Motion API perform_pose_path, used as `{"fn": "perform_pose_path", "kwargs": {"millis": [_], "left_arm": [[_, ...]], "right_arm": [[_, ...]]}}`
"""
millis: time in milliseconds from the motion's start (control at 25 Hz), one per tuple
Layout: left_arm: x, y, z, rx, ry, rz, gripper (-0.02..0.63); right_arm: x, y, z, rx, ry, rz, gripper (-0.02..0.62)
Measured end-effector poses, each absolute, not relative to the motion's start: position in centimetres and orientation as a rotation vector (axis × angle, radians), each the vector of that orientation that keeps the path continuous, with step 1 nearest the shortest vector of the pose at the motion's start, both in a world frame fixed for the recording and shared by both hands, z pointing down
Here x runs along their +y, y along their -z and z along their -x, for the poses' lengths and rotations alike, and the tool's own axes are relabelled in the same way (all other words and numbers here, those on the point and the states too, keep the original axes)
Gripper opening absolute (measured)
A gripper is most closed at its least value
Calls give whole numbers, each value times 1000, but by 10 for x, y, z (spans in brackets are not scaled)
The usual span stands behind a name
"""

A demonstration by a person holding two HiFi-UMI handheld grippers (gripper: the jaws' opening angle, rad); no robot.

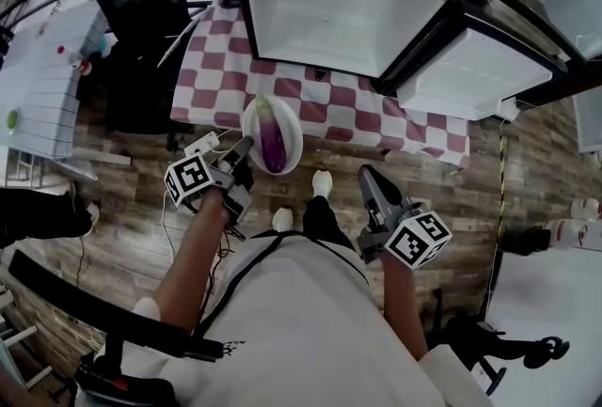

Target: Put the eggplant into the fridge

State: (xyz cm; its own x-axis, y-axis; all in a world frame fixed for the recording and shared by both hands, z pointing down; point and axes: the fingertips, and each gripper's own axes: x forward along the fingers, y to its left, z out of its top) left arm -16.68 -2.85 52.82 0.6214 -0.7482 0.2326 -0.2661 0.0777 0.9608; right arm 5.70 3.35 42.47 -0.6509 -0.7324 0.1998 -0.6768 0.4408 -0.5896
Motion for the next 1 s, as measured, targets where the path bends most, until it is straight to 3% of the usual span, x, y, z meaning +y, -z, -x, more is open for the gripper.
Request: {"fn": "perform_pose_path", "kwargs": {"millis": [1000], "left_arm": [[-174, -525, 127, -1012, 587, -1410, 23]], "right_arm": [[-149, -426, -70, 2832, 1030, 976, 6]]}}
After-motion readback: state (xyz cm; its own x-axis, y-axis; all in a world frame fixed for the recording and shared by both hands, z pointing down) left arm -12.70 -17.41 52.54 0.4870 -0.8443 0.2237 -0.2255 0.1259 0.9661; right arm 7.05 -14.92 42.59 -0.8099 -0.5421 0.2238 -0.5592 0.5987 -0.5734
